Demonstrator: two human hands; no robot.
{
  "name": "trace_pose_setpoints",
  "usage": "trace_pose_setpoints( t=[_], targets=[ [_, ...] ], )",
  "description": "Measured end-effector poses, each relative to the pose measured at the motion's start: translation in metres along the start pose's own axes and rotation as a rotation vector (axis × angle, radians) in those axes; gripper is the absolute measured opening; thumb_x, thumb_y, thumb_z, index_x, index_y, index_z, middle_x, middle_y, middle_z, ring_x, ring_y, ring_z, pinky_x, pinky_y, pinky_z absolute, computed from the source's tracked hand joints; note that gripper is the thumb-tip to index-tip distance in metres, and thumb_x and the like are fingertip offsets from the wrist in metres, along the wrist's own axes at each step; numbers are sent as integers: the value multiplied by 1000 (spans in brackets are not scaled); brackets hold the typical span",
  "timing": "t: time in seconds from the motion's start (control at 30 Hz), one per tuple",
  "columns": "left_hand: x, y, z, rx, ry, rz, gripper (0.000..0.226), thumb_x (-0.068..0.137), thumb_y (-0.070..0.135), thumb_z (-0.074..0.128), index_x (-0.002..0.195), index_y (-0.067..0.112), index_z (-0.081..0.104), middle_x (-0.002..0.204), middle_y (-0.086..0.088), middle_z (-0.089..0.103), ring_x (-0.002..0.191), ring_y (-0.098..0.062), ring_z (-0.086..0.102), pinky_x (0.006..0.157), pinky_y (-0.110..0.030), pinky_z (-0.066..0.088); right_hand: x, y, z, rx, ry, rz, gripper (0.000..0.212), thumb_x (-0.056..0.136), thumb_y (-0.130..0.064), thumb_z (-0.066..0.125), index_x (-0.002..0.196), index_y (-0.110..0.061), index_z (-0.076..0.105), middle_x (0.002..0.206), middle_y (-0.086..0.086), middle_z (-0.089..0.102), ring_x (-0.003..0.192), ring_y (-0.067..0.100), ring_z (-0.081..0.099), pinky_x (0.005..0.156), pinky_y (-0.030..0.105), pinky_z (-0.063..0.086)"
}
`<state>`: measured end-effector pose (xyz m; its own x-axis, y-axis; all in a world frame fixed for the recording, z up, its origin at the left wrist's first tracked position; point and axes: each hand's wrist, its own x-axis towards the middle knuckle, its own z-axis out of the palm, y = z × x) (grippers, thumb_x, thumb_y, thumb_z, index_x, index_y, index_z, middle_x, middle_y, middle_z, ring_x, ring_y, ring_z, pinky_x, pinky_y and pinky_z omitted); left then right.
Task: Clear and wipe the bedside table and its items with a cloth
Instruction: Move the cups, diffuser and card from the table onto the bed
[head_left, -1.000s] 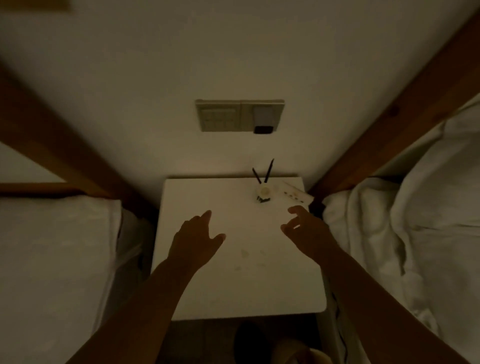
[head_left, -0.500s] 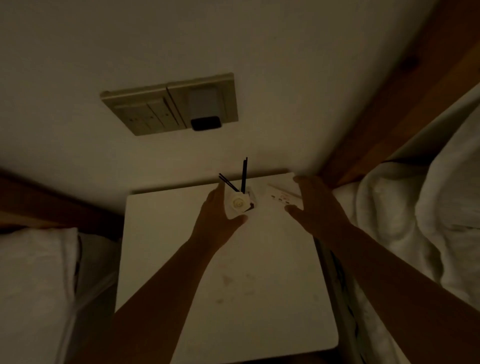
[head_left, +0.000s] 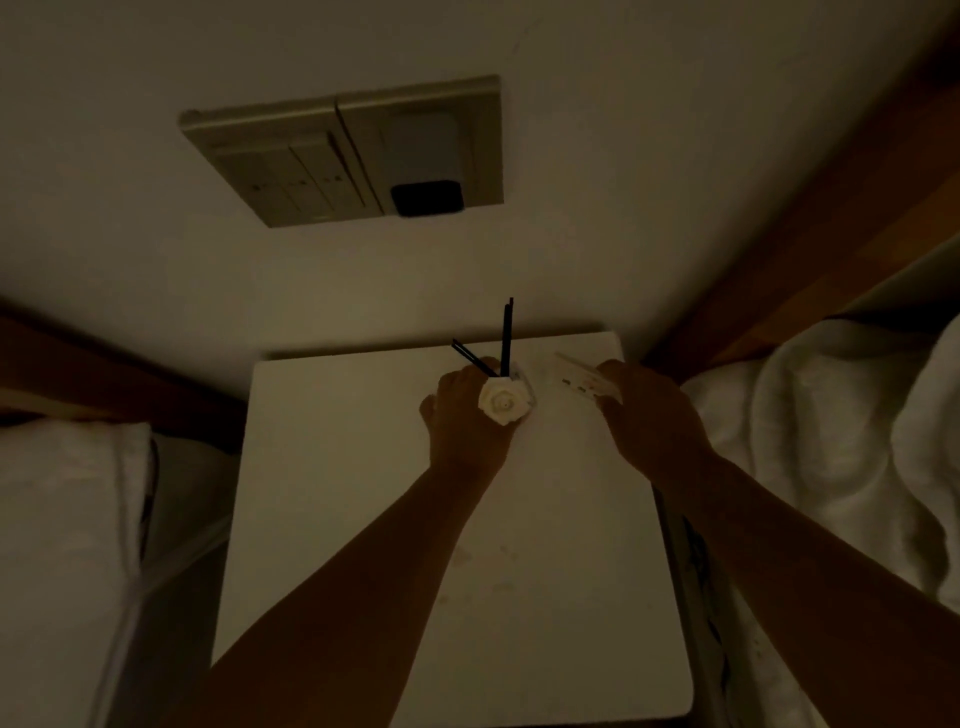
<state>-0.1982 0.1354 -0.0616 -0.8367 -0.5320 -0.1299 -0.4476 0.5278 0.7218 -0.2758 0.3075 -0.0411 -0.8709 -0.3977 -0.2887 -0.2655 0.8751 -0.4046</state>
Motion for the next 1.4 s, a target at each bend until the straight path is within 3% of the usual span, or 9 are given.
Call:
trace_pose_setpoints(
  t=[0.37, 0.47, 0.63, 0.77, 0.93, 1.07, 1.2, 1.27, 1.4],
  targets=[
    [-59, -66, -82, -347, 58, -275, 43, 67, 20, 85, 102, 30, 61, 102, 6, 69, 101, -15, 65, 90, -33, 53, -31, -79, 17, 16, -87, -179, 34, 96, -22, 52, 129, -18, 52, 122, 9, 60, 112, 28, 56, 96, 42, 48],
    [-82, -95, -125, -310, 112, -310, 41, 70, 22, 84, 101, 36, 60, 96, 14, 66, 95, -8, 64, 82, -21, 49, -44, -124, 27, -4, -138, -282, 33, 95, -24, 53, 128, -19, 54, 121, 7, 62, 109, 27, 58, 94, 42, 50],
    [-146, -168, -200, -167, 223, -478, 42, 73, 24, 82, 108, 19, 60, 91, 12, 56, 86, -10, 52, 76, -2, 38, -74, -212, 64, -47, -300, -469, 32, 96, -26, 50, 128, -22, 53, 120, 5, 61, 110, 25, 57, 96, 37, 46],
    [-215, -228, -253, -257, 341, -693, 34, 71, 29, 83, 94, 36, 60, 86, 15, 63, 76, -5, 61, 70, -18, 47, -101, -287, 116, -84, -428, -623, 30, 96, -24, 49, 126, -23, 54, 117, 3, 60, 107, 22, 58, 90, 31, 49],
    [-279, -287, -301, -283, 507, -803, 29, 71, 31, 81, 90, 40, 61, 82, 22, 62, 74, 10, 58, 56, -2, 40, -153, -379, 189, -142, -622, -736, 33, 97, -18, 47, 130, -20, 54, 124, 8, 58, 111, 25, 57, 94, 37, 49],
    [-311, -324, -335, -355, 637, -841, 38, 67, 20, 86, 86, 42, 61, 80, 29, 60, 72, 16, 57, 59, 0, 40, -186, -439, 228, -161, -703, -869, 32, 98, -13, 45, 128, -16, 57, 119, 10, 60, 109, 28, 57, 94, 39, 46],
    [-331, -348, -363, -430, 729, -849, 45, 62, 20, 88, 81, 50, 60, 80, 23, 67, 80, 7, 64, 62, -5, 45, -197, -491, 247, -267, -731, -982, 32, 99, -19, 45, 130, -17, 55, 122, 4, 59, 114, 21, 54, 97, 23, 37],
    [-332, -356, -374, -465, 765, -819, 55, 62, 20, 88, 85, 60, 58, 86, 34, 65, 79, 11, 62, 61, -3, 45, -196, -516, 253, -297, -733, -1005, 33, 98, -19, 48, 130, -15, 55, 123, 7, 60, 115, 22, 54, 95, 18, 33],
    [-324, -364, -390, -510, 855, -775, 64, 61, 20, 88, 87, 67, 54, 78, 25, 67, 75, 4, 64, 67, -16, 50, -187, -563, 261, -314, -718, -1064, 33, 95, -16, 54, 128, -11, 58, 118, 13, 63, 109, 28, 59, 94, 33, 46]
  ],
)
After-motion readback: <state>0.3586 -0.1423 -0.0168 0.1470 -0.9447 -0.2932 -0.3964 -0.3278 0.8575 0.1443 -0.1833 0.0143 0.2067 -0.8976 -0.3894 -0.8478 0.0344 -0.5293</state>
